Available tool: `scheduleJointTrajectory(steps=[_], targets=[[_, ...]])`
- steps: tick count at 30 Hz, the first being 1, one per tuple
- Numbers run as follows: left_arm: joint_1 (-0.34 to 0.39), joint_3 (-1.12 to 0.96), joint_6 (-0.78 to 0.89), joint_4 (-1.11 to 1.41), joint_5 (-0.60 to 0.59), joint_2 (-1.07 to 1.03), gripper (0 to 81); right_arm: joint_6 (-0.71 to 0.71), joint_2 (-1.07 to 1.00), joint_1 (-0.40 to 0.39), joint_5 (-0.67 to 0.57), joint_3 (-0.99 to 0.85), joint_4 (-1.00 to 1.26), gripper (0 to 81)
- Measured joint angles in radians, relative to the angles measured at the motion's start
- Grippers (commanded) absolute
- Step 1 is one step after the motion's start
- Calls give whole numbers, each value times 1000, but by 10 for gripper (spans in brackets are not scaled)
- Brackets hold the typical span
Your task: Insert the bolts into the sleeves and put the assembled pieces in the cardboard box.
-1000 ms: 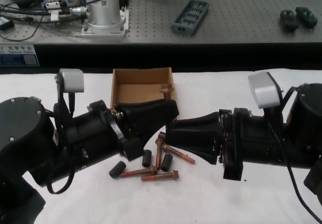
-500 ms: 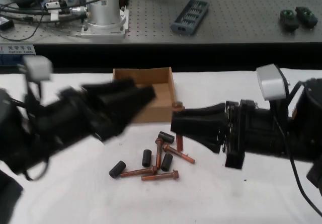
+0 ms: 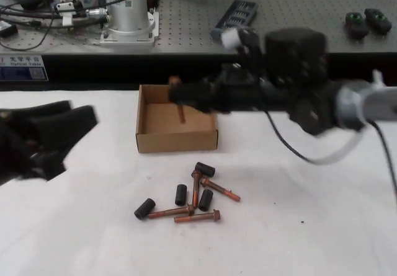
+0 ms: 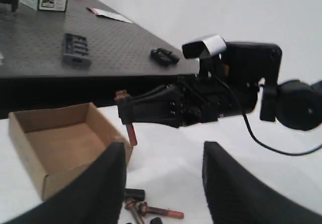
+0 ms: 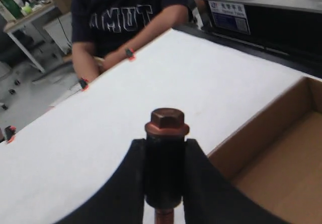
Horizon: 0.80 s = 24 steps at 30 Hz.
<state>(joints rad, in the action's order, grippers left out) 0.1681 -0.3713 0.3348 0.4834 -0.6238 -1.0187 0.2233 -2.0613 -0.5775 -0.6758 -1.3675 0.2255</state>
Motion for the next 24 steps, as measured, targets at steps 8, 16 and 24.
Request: scheduleJointTrajectory(steps=[8, 16, 24], targets=[[-28, 1, -151, -498, 177, 345, 347, -2, -217, 0, 206, -322, -248, 36], [-28, 1, -174, -715, 209, 481, 347, 7, -245, 0, 352, -367, -322, 493], [-28, 1, -177, -749, 216, 517, 347, 73, -188, 0, 354, -370, -443, 367]])
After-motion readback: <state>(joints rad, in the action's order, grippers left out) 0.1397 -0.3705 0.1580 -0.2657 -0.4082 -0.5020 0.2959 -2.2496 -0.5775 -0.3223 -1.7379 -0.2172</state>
